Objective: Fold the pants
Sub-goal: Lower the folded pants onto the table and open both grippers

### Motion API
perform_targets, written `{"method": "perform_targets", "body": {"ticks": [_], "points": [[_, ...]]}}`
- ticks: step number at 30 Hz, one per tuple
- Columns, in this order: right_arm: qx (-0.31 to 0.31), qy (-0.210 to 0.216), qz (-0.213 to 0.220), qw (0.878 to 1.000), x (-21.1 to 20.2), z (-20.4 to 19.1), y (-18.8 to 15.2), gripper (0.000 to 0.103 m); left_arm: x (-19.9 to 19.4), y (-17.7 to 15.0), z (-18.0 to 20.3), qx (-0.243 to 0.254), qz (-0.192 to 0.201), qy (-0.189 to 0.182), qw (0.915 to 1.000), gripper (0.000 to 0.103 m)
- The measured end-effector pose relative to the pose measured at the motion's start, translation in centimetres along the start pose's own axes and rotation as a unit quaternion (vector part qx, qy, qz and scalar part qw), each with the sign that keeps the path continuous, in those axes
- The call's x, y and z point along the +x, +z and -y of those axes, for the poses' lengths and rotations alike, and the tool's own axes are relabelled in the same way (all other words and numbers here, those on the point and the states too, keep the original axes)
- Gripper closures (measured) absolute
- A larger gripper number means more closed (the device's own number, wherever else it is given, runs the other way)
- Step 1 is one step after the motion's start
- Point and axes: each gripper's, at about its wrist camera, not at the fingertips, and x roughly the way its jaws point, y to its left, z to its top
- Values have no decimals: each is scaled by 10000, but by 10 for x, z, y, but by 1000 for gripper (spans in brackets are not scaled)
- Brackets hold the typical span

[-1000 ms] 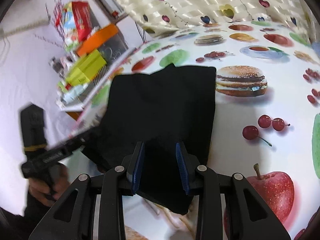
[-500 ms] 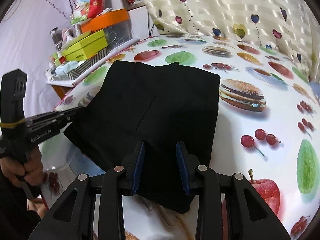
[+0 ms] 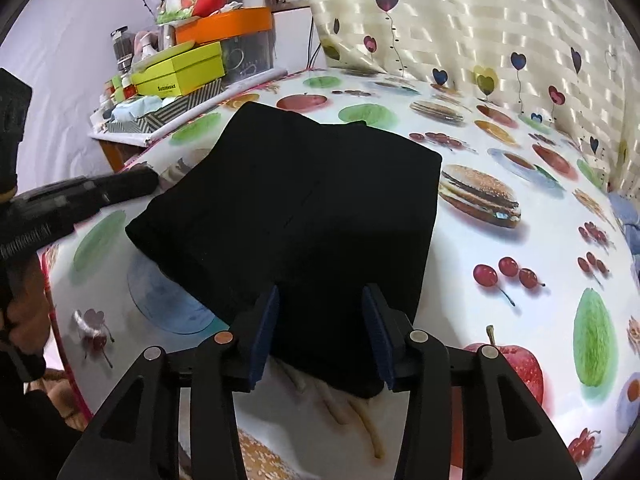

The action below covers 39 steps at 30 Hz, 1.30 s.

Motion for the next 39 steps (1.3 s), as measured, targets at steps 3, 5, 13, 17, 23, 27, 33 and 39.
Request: {"method": "perform_targets", "body": {"ticks": [3, 5, 13, 17, 23, 27, 33, 39], "points": [[36, 41, 21, 10000, -1, 2, -1, 58, 18, -10, 3, 86, -339, 61, 9994, 93], [48, 61, 45, 10000, 0, 3, -2, 58, 19, -11, 0, 43, -271, 18, 9996, 93], [22, -31, 9, 10000, 4, 0, 2, 54, 24, -12, 4, 129, -180, 203, 9995, 93], [102, -35, 25, 9999, -4, 1, 1, 54, 13, -10, 2, 105, -195, 251, 9994, 93], [210, -71, 58, 9997, -22, 6, -11, 54, -7, -24, -8, -39, -293, 476, 9984, 91], [296, -240, -275, 9989, -13, 7, -20, 53, 5, -37, -20, -272, -718, 627, 9951, 91], [459, -185, -294, 9983, -6, 15, -17, 52, 16, -28, -20, -309, -651, 657, 9952, 91], [498, -274, -247, 9981, 5, 27, -5, 52, 37, -9, -21, -250, -704, 652, 9951, 91]]}}
